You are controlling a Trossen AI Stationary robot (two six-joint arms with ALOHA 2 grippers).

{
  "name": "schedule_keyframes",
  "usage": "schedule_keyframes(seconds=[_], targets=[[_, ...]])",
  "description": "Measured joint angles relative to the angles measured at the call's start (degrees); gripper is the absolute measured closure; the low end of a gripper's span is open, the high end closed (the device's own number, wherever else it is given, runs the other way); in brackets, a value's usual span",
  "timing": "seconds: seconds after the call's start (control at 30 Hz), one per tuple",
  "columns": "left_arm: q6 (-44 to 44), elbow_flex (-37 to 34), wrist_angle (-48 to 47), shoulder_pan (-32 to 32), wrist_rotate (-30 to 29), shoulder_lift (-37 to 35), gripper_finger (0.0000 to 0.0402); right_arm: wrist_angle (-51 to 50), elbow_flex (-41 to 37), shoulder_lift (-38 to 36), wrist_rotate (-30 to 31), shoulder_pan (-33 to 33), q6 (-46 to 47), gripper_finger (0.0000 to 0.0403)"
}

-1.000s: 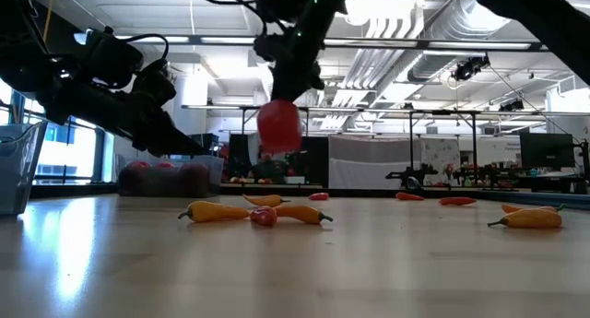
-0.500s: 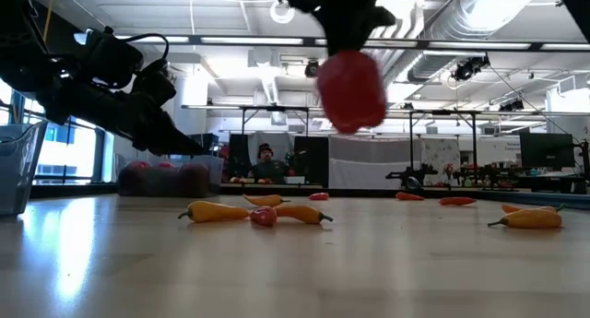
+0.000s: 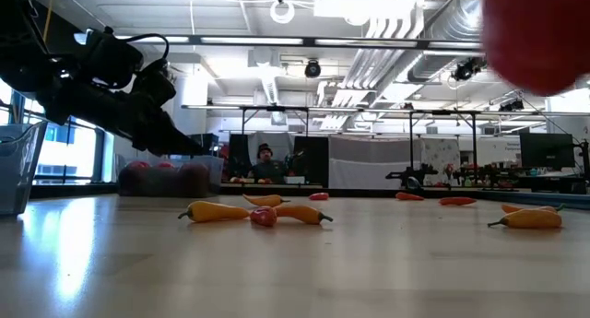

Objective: Sort produce into baskets
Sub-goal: Put the red bell pepper into the transparent bin

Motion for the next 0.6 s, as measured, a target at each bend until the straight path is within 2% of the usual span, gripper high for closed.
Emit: schedule_keyframes(seconds=[0.3, 0.6], targets=[[-1.32, 0.00, -1.34, 0.00, 0.07, 0.00, 0.0402, -0.13, -11.86, -8.80, -11.01, 9.28, 14.81, 0.0398], [-1.04, 0.00, -3.67, 0.00, 0.11, 0.00, 0.0402, 0.07, -24.96, -17.09, -15.25, 16.58, 24.16, 0.0398]])
